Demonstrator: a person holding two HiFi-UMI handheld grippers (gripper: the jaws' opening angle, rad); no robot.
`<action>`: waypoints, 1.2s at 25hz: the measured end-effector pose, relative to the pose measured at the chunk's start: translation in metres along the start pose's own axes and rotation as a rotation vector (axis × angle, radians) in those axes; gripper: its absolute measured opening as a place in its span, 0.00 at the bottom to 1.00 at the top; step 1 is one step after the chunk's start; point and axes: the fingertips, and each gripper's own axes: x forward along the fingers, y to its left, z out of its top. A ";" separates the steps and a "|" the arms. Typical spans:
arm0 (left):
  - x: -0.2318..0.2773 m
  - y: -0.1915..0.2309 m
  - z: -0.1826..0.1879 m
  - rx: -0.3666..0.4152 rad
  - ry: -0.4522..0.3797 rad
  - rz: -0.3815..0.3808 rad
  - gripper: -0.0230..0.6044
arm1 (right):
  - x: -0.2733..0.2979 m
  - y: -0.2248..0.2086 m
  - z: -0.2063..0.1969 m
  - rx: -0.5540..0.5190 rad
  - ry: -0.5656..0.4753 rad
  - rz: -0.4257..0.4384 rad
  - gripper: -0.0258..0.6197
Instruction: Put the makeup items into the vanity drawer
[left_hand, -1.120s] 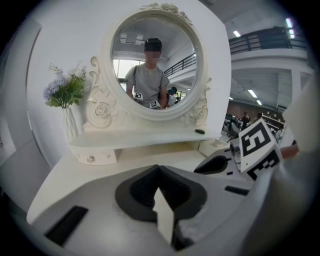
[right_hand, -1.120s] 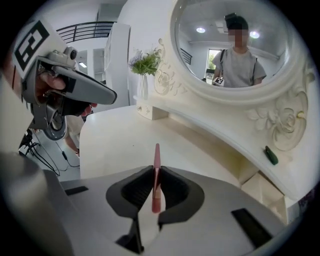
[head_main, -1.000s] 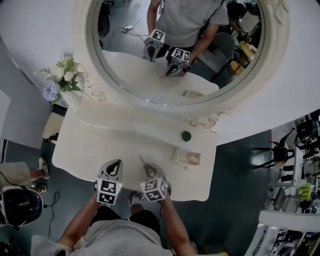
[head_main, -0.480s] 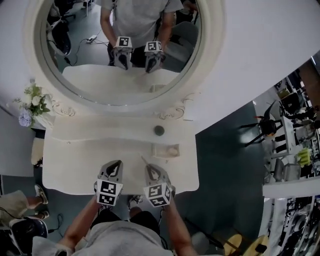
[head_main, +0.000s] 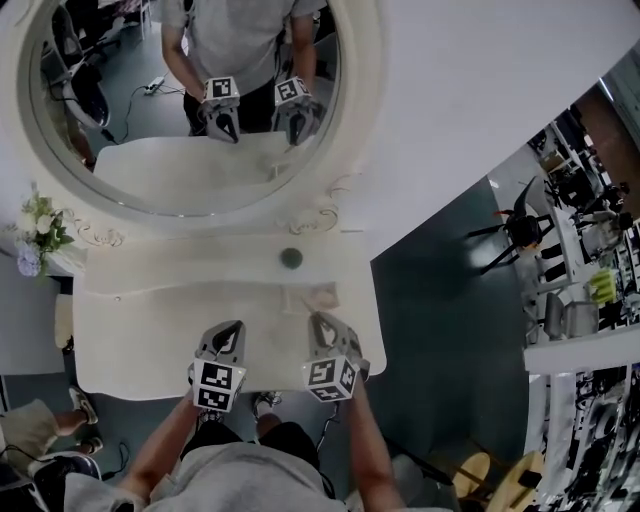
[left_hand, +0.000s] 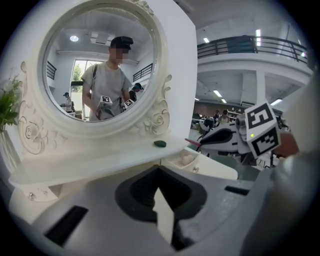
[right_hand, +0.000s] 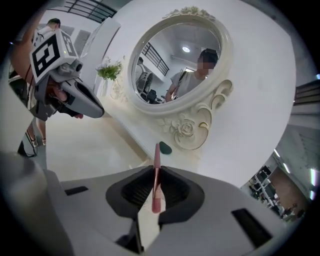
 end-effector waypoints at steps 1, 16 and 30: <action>0.001 0.000 0.000 0.000 0.002 0.001 0.04 | 0.002 -0.005 -0.001 -0.004 -0.001 -0.002 0.13; 0.017 -0.003 -0.004 -0.035 0.031 0.070 0.04 | 0.053 -0.012 -0.018 -0.121 -0.010 0.131 0.13; 0.025 0.004 -0.011 -0.062 0.056 0.113 0.04 | 0.081 -0.001 -0.033 -0.086 0.018 0.189 0.14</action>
